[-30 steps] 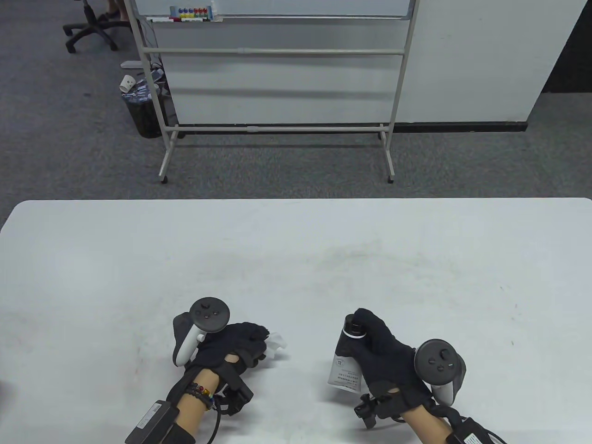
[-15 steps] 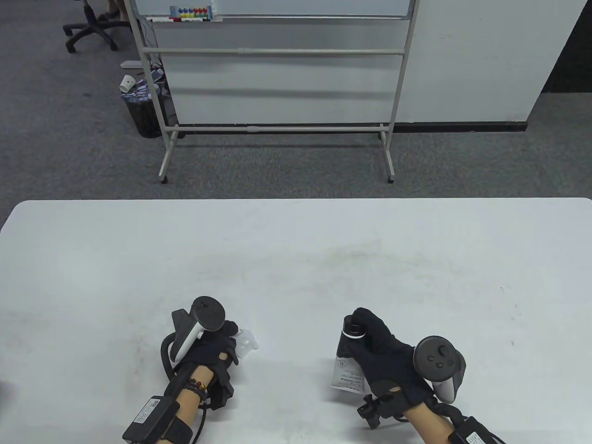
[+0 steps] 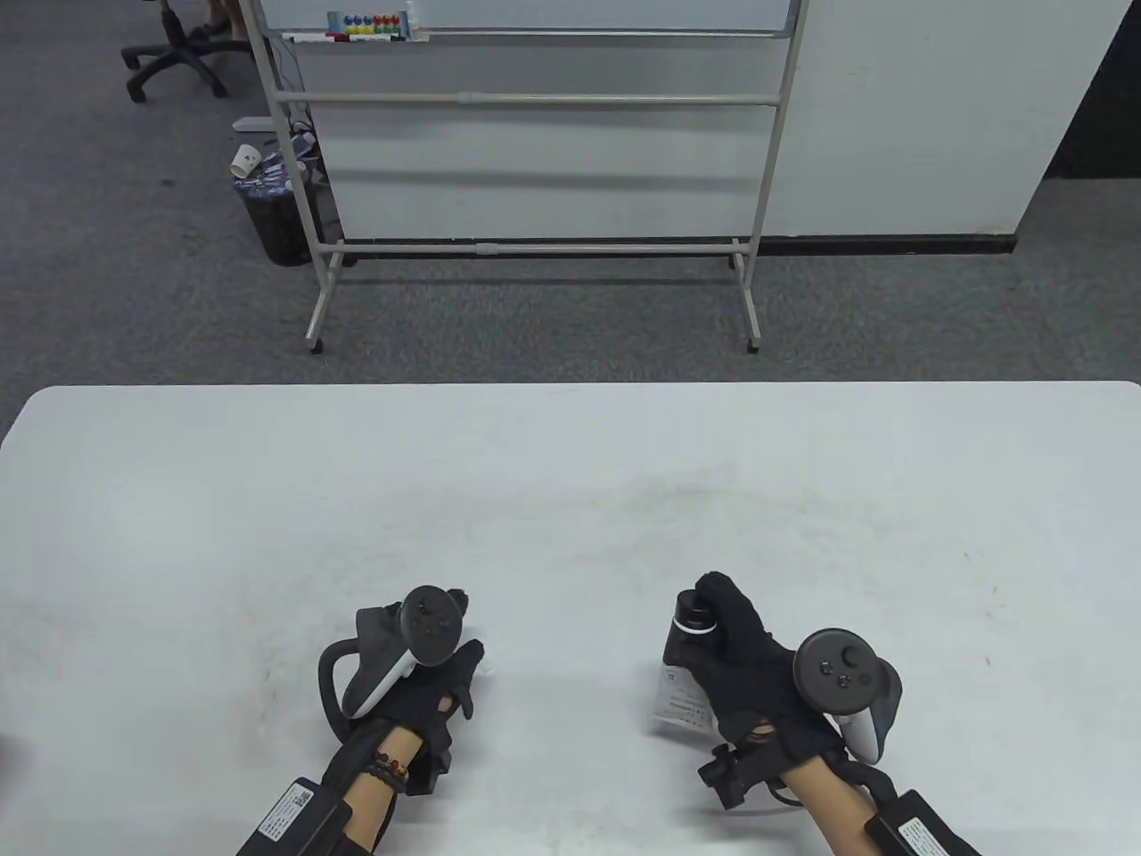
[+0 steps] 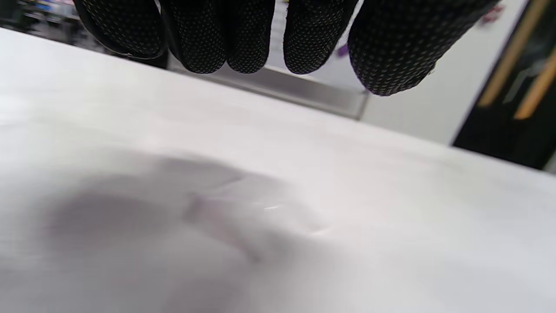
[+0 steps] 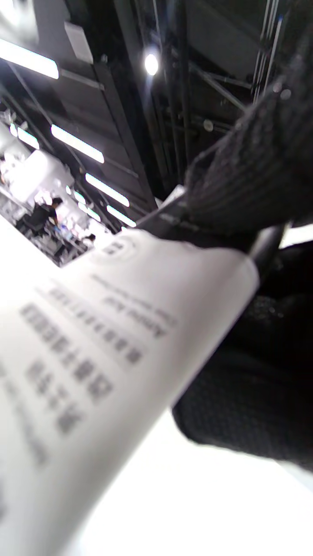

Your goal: Squeeze cleansing milk onto cotton pad

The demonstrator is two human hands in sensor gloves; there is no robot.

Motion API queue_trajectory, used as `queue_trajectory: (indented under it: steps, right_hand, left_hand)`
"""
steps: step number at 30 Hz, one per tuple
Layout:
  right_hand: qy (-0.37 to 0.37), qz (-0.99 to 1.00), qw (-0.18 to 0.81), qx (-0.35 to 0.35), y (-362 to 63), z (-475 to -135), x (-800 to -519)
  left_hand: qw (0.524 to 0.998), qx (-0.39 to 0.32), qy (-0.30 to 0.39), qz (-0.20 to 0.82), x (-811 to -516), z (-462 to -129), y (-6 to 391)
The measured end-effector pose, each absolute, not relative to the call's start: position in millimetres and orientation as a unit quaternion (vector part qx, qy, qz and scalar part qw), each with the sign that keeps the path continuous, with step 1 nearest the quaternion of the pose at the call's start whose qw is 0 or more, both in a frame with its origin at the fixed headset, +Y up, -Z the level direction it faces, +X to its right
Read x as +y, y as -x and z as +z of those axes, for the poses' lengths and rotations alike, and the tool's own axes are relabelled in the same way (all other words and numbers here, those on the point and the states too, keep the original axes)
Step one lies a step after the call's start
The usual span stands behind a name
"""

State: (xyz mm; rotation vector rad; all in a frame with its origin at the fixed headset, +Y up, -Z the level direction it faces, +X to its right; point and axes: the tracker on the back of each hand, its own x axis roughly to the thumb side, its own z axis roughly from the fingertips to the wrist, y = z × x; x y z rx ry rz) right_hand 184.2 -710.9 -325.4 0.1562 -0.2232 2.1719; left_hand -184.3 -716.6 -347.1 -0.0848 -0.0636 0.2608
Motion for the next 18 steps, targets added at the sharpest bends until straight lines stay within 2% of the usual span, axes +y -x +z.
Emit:
queue_trajectory:
  steps: [6,11,18]
  right_hand:
    - [0.028,0.924,0.374,-0.077,-218,-361,-711]
    - [0.088,0.949,0.303,-0.013,-237,-392,-726]
    - [0.152,0.955,0.248,0.066,-246,-412,-744]
  left_hand:
    - [0.980,-0.117,0.007,0.158,-708,-329,150]
    - [0.971,-0.176,0.004,0.163,-712,-323,133]
    - [0.964,-0.211,0.021,0.159,-718,-319,122]
